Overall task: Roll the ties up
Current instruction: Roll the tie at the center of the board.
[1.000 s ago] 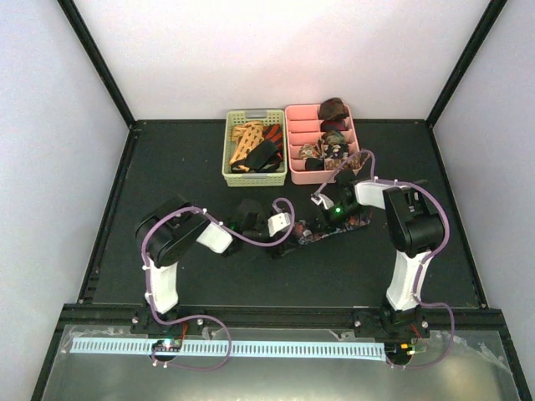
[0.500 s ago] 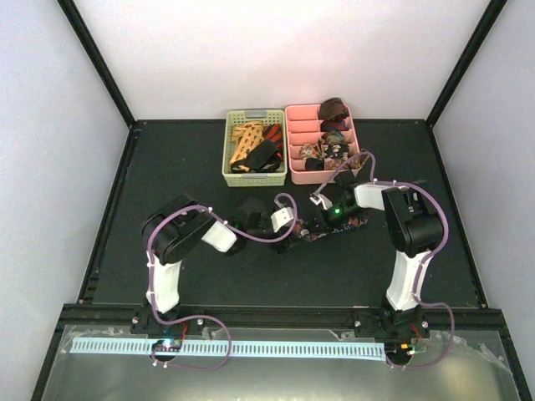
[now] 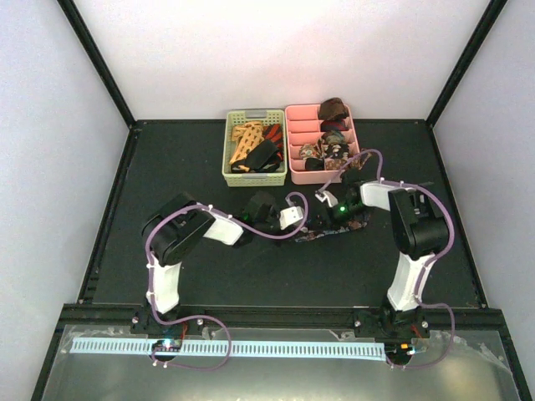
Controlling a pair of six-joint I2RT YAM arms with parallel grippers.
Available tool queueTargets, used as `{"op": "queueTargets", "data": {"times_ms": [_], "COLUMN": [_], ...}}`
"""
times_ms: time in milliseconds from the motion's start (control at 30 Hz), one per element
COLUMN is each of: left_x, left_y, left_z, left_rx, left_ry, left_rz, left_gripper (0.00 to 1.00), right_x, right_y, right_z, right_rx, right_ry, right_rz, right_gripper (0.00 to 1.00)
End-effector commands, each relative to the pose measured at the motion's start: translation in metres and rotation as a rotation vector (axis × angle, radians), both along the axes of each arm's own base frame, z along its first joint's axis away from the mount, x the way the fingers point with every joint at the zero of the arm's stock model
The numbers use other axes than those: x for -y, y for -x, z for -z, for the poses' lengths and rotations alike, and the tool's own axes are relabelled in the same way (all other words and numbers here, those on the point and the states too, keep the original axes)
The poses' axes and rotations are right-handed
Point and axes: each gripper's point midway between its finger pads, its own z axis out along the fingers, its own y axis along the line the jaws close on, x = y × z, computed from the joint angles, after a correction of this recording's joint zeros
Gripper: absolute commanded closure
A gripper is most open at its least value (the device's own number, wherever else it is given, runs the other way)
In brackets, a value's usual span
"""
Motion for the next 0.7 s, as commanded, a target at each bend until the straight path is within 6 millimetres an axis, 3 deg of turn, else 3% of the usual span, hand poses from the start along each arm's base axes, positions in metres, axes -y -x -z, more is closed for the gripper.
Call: {"op": "queueTargets", "data": {"times_ms": [0,167,267,567,667], "left_x": [-0.035,-0.043,-0.042,-0.031,-0.031], "left_y": [0.016,0.015,0.013,0.017,0.018], "left_z": [0.046,0.056,0.056,0.06,0.063], "left_rx": [-0.081,-0.101,-0.105,-0.132,-0.141], "left_ry": [-0.265,-0.375,-0.395,-0.418,-0.421], "left_rz": [0.01,0.022,0.018,0.045,0.046], "left_gripper": [0.65,0.64,0.61,0.58,0.58], "right_x": [0.019,0.009,0.004,-0.016,-0.017], "right_y": [-0.008,0.0,-0.002,-0.009,-0.006], "right_z": [-0.02,-0.04,-0.041,-0.031,-0.026], "right_rx": [0.098,0.091,0.073,0.046,0.045], "right_ry": [0.034,-0.063,-0.102,-0.124,-0.108], "right_rz": [0.001,-0.003,0.013,0.005,-0.005], "right_gripper": [0.67,0.49,0.45,0.5,0.59]}}
